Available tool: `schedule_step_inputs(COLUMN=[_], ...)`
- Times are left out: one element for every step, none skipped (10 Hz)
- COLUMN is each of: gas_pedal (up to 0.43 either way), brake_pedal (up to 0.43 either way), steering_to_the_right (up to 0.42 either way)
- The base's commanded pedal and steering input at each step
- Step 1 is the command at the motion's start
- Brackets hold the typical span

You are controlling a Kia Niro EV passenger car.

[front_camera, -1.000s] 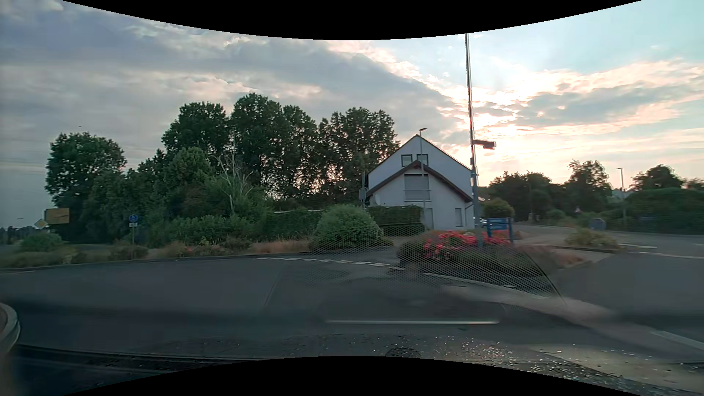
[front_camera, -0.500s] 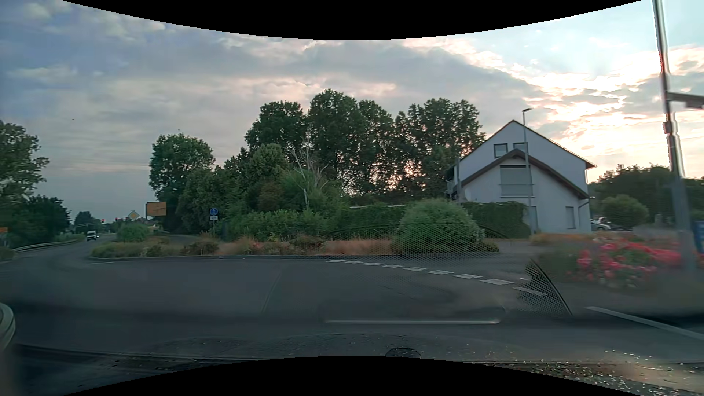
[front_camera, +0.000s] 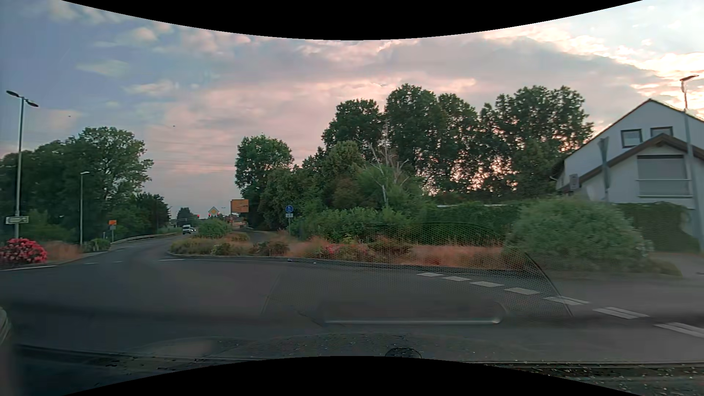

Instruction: Follow the waypoints while adhering to traffic rules and regulations

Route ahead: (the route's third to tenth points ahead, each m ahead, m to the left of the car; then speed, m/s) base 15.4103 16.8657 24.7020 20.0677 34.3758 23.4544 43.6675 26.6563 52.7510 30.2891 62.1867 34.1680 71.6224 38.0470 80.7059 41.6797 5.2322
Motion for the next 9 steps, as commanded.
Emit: schedule_step_inputs(gas_pedal=[0.02, 0.02, 0.02, 0.02, 0.02, 0.028, 0.028, 0.028, 0.028], brake_pedal=[0.0, 0.0, 0.0, 0.0, 0.0, 0.0, 0.0, 0.0, 0.0], steering_to_the_right=[-0.398, -0.398, -0.398, -0.398, -0.398, -0.398, -0.397, -0.397, -0.397])
